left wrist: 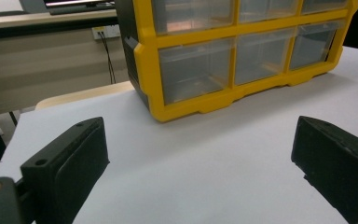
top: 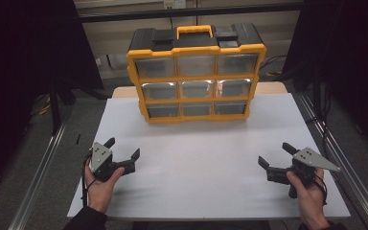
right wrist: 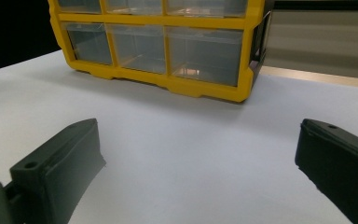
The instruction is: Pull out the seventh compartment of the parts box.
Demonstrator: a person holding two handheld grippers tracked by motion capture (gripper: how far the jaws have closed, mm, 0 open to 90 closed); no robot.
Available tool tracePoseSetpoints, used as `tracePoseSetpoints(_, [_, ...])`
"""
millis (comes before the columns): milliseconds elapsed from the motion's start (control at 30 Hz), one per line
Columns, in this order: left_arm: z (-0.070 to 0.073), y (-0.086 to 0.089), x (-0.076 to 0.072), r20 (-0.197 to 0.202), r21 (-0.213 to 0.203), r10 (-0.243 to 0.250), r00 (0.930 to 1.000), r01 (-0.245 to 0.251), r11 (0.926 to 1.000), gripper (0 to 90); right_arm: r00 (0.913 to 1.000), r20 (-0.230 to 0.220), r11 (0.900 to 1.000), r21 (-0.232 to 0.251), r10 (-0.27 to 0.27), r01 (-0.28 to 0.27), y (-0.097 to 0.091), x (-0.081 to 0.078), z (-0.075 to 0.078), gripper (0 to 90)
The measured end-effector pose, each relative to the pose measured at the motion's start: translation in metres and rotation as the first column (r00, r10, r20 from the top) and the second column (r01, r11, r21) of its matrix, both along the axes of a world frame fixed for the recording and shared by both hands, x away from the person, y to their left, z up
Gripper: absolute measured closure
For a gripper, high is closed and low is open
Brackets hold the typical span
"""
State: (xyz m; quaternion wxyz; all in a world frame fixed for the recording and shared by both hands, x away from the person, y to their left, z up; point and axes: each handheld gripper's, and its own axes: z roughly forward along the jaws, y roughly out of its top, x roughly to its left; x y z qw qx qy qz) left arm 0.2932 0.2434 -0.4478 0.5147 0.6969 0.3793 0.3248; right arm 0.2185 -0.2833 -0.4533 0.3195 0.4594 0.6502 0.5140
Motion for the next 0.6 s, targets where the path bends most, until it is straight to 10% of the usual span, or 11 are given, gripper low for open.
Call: tracePoseSetpoints(600, [-0.006,-0.018,0.024,0.038,0.049,-0.024,0.999,0.022,0.9986,3.8,1.0,0.002,1.0,0.003,0.009,-0.009,0.0,0.0,0.0,0.0])
